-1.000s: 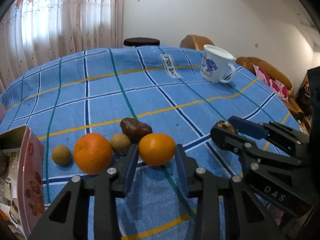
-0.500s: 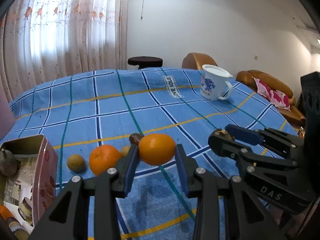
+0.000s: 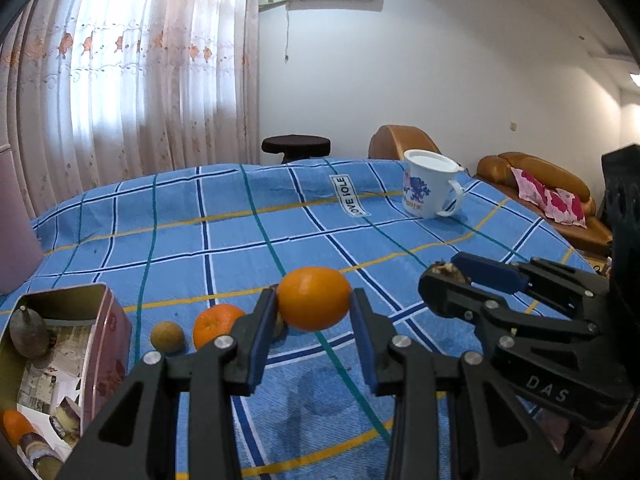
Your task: Organize fruits
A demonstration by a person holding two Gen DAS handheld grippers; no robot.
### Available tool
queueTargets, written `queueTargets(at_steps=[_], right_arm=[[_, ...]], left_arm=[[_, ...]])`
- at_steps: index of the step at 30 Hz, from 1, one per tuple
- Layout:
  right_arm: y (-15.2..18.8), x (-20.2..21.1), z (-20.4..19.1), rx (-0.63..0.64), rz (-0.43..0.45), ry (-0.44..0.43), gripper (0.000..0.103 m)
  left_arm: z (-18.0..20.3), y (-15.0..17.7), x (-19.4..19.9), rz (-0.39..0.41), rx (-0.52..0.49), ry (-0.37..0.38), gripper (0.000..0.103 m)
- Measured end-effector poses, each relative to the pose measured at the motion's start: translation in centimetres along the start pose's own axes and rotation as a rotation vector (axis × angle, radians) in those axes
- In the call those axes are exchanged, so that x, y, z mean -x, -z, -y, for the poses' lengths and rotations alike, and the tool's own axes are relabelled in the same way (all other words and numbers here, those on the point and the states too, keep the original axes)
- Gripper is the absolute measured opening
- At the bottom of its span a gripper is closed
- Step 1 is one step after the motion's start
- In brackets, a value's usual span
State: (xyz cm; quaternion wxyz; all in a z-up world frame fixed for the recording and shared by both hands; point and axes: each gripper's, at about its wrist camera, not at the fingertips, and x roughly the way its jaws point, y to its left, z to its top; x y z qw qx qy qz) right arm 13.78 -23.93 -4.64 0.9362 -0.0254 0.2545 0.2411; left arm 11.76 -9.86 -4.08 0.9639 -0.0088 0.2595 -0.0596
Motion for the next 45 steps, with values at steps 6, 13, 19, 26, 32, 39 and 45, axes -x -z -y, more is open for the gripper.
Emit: queueTargets(at_steps=[6,13,19,26,32,39,45], right_arm=[[0.0,0.5,-0.2,0.007,0.026,-0.009,0.040],[0.1,1.0,-0.4,0.016,0.052,-0.009,0.040],[0.1,1.5,-0.7,0.027,0.075,-0.006,0.040],[0.2,1.9,-1.1,0.051,0.096,0.010,0.040],[0.2,2.1,-1.9,0.075,0.105,0.017,0.040],[0.2,1.8,-2.4,0.083,0.100,0.015,0.040],[0.1,1.4,-2.9,0.085,0.093,0.002,0.040]], left_arm=[[0.2,0.1,0.6,0.029,-0.007,-0.008,0.039],[0.2,0.1,1.2,0.061,-0.010,-0.019,0.039],[0.3,0.1,1.7,0.086,-0.012,-0.026,0.039],[0.1,0.3,2.4,0.109,-0.013,-0.037,0.039],[-0.5,0.5,3.1,0.117,-0.005,-0.043,0.039],[-1.4,0.7,3.3,0.115,0.009,-0.045,0.039],[-1.9,0.8,3.7,0.115,0.014,-0.046,0.039]])
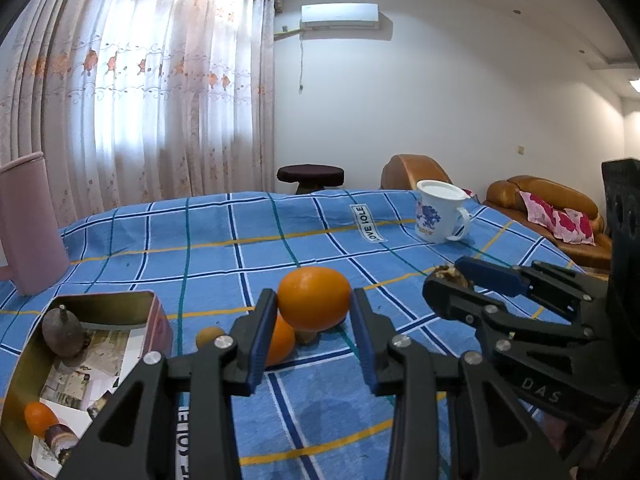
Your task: Organize fruits
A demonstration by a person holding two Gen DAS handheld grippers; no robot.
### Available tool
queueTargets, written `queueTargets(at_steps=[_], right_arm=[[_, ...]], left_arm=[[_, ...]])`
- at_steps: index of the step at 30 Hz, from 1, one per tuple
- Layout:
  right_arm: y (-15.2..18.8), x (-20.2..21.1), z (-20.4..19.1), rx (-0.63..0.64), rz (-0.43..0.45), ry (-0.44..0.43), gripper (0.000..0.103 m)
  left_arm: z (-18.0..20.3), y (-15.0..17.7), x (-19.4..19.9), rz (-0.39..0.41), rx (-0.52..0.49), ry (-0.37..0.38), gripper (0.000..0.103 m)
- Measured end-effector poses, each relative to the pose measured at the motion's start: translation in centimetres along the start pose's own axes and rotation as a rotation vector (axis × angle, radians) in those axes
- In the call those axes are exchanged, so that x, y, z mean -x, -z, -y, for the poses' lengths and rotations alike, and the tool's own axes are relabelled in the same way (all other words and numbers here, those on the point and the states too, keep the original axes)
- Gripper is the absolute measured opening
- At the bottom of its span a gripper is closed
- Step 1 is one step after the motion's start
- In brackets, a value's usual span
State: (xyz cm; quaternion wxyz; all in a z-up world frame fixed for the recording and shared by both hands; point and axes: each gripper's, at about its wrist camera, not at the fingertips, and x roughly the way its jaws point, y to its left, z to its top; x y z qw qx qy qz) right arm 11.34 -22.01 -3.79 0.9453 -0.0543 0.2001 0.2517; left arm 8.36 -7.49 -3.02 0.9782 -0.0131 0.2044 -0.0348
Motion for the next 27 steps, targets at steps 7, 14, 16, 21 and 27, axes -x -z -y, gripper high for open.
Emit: queueTargets(at_steps=[7,14,16,21,27], right_arm=[[-0.4,-0.8,-1.3,-0.004,-0.012,-0.036,0.040],[-2.3,-1.6,-3.9,0.009,-0.007,-0.111,0.040],[-3.2,-1.9,-5.1,0.015,-0.002,-0.146,0.040],[-5.0,-3.4,-8.9,0.034,-0.009,-0.250,0.040],[-5.9,-5.3,-14.9,0.114,-0.034,-0.339,0.040]], left_arm=[[-1.4,0.3,0.5,-0.010,0.019,-0.012,0.039],[-4.3,0.1,2.0,-0.009,0.050,-0.051,0.039],[-5.8,0.0,2.6,-0.013,0.063,-0.075,0.039],[-10.5,0.1,4.4,-0.024,0.115,-0.150,0.039],[-15.5,0.9,5.3,-0.054,0.178,-0.231,0.039]])
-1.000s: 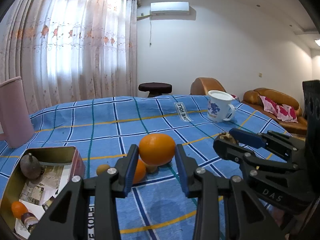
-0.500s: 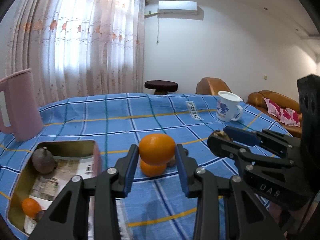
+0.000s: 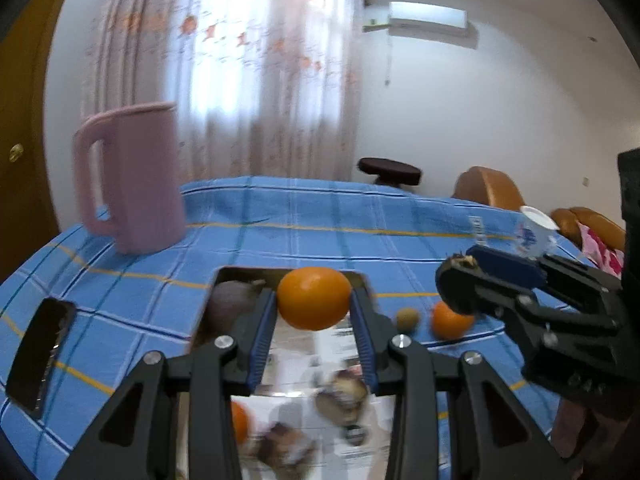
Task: Organize fruits
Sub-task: 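Open both grippers to drop the orange and chestnut into the tin, then grasp a small yellow-brown fruit with the right gripper while the left gripper reaches for an orange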
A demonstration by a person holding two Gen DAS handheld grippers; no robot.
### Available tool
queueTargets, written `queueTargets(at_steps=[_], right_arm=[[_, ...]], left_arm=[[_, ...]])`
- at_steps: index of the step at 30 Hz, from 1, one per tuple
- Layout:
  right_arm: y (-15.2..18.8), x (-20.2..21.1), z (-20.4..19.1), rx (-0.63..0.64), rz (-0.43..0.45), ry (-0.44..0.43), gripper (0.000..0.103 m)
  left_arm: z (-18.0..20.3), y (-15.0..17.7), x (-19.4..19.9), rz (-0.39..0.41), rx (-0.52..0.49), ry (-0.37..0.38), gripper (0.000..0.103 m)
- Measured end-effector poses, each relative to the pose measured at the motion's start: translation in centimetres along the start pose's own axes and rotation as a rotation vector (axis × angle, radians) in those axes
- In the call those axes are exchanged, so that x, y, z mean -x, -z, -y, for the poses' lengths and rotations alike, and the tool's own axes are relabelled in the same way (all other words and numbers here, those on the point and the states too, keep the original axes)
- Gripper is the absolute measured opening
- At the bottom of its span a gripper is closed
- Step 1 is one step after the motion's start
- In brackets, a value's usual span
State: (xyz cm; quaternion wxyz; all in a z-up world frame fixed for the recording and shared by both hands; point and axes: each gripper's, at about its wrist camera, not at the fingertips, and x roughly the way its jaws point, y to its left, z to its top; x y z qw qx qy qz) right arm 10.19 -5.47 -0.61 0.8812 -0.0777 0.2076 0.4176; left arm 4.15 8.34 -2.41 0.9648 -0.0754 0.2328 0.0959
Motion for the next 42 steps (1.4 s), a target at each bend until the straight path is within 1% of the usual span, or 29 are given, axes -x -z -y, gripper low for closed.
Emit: queueTargets(at_steps=[4,8,16,18,19,20,21,22,25,26,27,30,31,33,34,36,39,41,42], right_arm=[[0.0,-2.7,-2.5,0.037,-0.042,-0.045,0.040],[0.6,-4.8,-4.0,0.059,-0.085,-0.076,0.040],[1.2,-6.9,-5.3,0.079,-0.153,-0.112,0.040],[1.5,-7.1,-5.4,0.077,-0.173,-0.129,0.042],[1.5,-7.0,-5.4,0.077,-0.169,-0.126,0.044],[1.6,-6.8,-5.4,0.079,-0.161,-0.119,0.048],[1.6,-6.3,-5.3,0.077,-0.148,-0.114,0.052],[1.5,-5.9,-5.1,0.076,-0.139,-0.111,0.053],[1.5,-3.7,-3.6,0.084,-0.103,-0.068,0.053],[1.5,-2.8,-2.9,0.082,-0.093,-0.049,0.053],[1.5,-2.0,-1.9,0.075,-0.084,-0.027,0.053],[1.7,0.5,2.2,0.009,-0.067,0.055,0.056],[2.0,1.3,4.0,-0.020,-0.064,0.112,0.057],[2.4,2.3,6.5,-0.068,-0.061,0.194,0.057],[2.7,2.5,7.4,-0.093,-0.060,0.211,0.057],[3.1,2.7,8.6,-0.137,-0.065,0.213,0.057],[3.6,1.2,8.5,-0.092,-0.116,0.227,0.057],[3.7,-0.2,8.2,-0.077,-0.154,0.207,0.057],[3.6,-0.9,8.1,-0.081,-0.168,0.191,0.057]], left_arm=[[-2.5,0.4,-0.5,-0.029,0.026,-0.028,0.039],[-3.9,0.9,-0.9,-0.052,0.040,-0.040,0.039],[-5.4,1.4,-1.5,-0.082,0.060,-0.072,0.040],[-5.3,1.3,-1.3,-0.077,0.058,-0.074,0.046],[-5.1,1.3,-1.1,-0.070,0.055,-0.078,0.056],[-4.9,1.2,-0.9,-0.065,0.051,-0.082,0.062],[-4.7,1.1,-0.7,-0.056,0.048,-0.086,0.071],[-4.4,1.0,-0.4,-0.044,0.046,-0.083,0.073],[-3.1,0.7,0.3,-0.022,0.031,-0.038,0.073],[-2.6,0.6,0.5,-0.016,0.024,-0.031,0.074],[-2.0,0.5,0.6,-0.011,0.020,-0.018,0.077],[0.1,0.5,0.5,-0.008,0.006,0.026,0.082],[1.0,0.5,0.3,-0.011,-0.008,0.042,0.083],[2.7,0.7,-0.1,-0.020,-0.040,0.063,0.083],[3.3,0.8,-0.3,-0.024,-0.051,0.066,0.083],[4.1,0.9,-0.8,-0.036,-0.064,0.064,0.083],[4.5,0.8,-1.2,-0.048,-0.070,0.041,0.083],[4.3,0.5,-1.3,-0.042,-0.067,0.035,0.084],[4.2,0.3,-1.3,-0.037,-0.065,0.028,0.088]])
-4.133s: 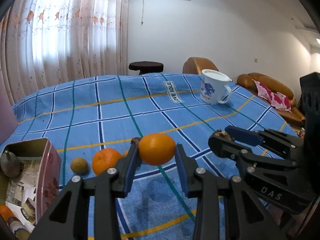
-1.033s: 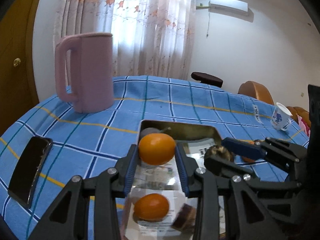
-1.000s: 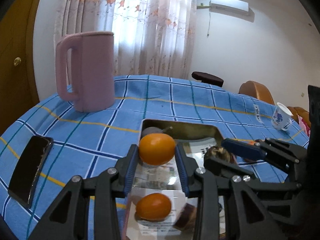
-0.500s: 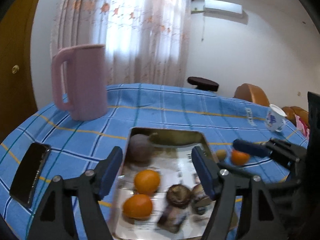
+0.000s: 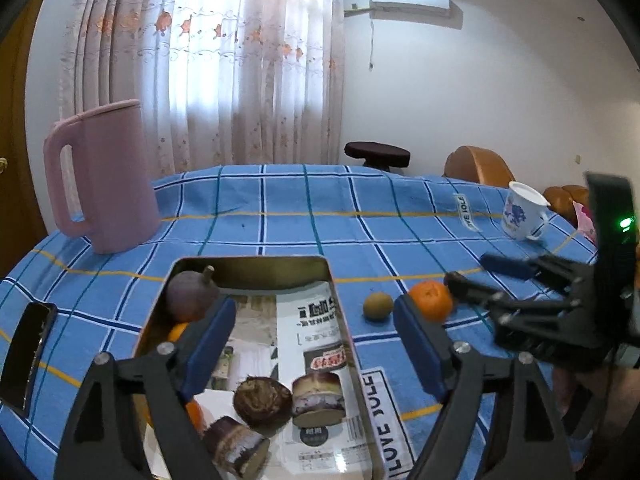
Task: Organize fruits
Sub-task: 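Grasp a small yellow-brown fruit with the right gripper while the left gripper reaches for an orange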
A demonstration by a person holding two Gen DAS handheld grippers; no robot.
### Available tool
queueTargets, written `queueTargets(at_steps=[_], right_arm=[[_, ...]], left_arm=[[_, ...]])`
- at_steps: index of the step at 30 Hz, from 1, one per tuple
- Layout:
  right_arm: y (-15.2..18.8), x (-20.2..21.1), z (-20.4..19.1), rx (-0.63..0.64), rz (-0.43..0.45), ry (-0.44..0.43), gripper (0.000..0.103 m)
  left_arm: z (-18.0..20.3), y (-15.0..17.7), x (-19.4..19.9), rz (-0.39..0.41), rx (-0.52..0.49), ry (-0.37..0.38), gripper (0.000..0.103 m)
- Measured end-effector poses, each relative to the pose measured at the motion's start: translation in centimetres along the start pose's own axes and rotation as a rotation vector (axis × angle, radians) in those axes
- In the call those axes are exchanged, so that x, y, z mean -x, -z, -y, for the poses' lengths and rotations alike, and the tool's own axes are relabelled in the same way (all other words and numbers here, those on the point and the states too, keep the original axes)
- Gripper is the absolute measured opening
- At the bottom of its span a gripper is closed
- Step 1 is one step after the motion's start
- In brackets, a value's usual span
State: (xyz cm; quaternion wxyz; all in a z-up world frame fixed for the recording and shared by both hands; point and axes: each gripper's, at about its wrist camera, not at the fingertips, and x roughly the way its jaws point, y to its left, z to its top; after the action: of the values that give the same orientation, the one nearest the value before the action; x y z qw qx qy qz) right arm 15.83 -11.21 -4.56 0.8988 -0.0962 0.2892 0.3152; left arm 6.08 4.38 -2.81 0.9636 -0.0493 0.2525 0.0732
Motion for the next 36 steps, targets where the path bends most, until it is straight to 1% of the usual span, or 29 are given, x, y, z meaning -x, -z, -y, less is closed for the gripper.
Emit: queueTargets(at_steps=[1,2,4,6,8,10,12,15,16,17,18,20,21,23,24,25,29,33,34,36], right_arm=[[-0.2,-0.8,-0.4,0.008,-0.017,-0.013,0.057],[-0.2,-1.4,-0.8,0.024,-0.033,-0.013,0.057],[-0.3,-2.6,-1.6,0.064,-0.061,0.011,0.057],[-0.2,-3.4,-1.9,0.079,-0.084,0.023,0.057],[-0.4,-3.4,-1.7,0.070,-0.074,0.030,0.057],[-0.7,-3.0,-1.6,0.061,-0.062,0.015,0.057],[-1.2,-2.9,-2.2,0.086,-0.053,0.019,0.057],[-1.9,-3.3,-4.1,0.162,-0.052,-0.005,0.057],[-2.0,-3.8,-4.9,0.196,-0.068,-0.016,0.054],[-2.0,-4.4,-5.6,0.221,-0.090,-0.027,0.045],[-2.0,-5.1,-6.1,0.237,-0.121,-0.033,0.040],[-1.8,-6.3,-6.5,0.251,-0.171,-0.038,0.035],[-1.7,-7.0,-6.7,0.268,-0.191,-0.030,0.035],[-1.7,-7.7,-6.7,0.295,-0.209,0.014,0.035],[-1.8,-7.9,-6.4,0.285,-0.219,0.017,0.032],[-1.9,-7.8,-6.2,0.279,-0.217,0.013,0.030],[-2.0,-7.6,-5.4,0.253,-0.197,0.017,0.029],[-2.3,-5.1,-4.2,0.166,-0.095,-0.011,0.029],[-2.4,-3.7,-3.3,0.130,-0.054,-0.007,0.029],[-2.4,-2.2,-1.8,0.065,-0.010,0.011,0.029]], left_arm=[[-0.1,-0.1,0.0,0.005,0.001,-0.003,0.091],[-0.2,-0.1,0.1,0.009,0.003,-0.006,0.093],[-0.6,-0.2,0.1,0.012,0.010,-0.009,0.093],[-0.9,-0.2,0.2,0.011,0.014,-0.011,0.093],[-1.4,-0.3,0.2,0.014,0.024,-0.014,0.093],[-2.0,-0.3,0.1,0.014,0.042,-0.019,0.093],[-2.8,-0.3,0.1,0.017,0.067,-0.025,0.093],[-3.2,-0.4,0.3,0.022,0.078,-0.031,0.094],[-3.4,-0.5,0.4,0.025,0.080,-0.033,0.094],[-3.4,-0.5,0.5,0.027,0.081,-0.033,0.094],[-3.4,-0.6,0.5,0.028,0.082,-0.031,0.094],[-3.6,-0.6,0.7,0.032,0.084,-0.030,0.096],[-3.6,-0.6,0.8,0.036,0.088,-0.028,0.098],[-3.8,-0.7,0.9,0.038,0.092,-0.023,0.099],[-3.8,-0.7,1.0,0.038,0.093,-0.021,0.099],[-3.8,-0.7,1.0,0.039,0.093,-0.019,0.099],[-3.6,-0.8,1.0,0.036,0.094,-0.011,0.099],[-2.3,-0.9,0.7,0.027,0.074,0.007,0.099],[-1.7,-1.1,0.6,0.024,0.064,0.020,0.099],[-0.4,-1.3,0.3,0.019,0.040,0.029,0.099]])
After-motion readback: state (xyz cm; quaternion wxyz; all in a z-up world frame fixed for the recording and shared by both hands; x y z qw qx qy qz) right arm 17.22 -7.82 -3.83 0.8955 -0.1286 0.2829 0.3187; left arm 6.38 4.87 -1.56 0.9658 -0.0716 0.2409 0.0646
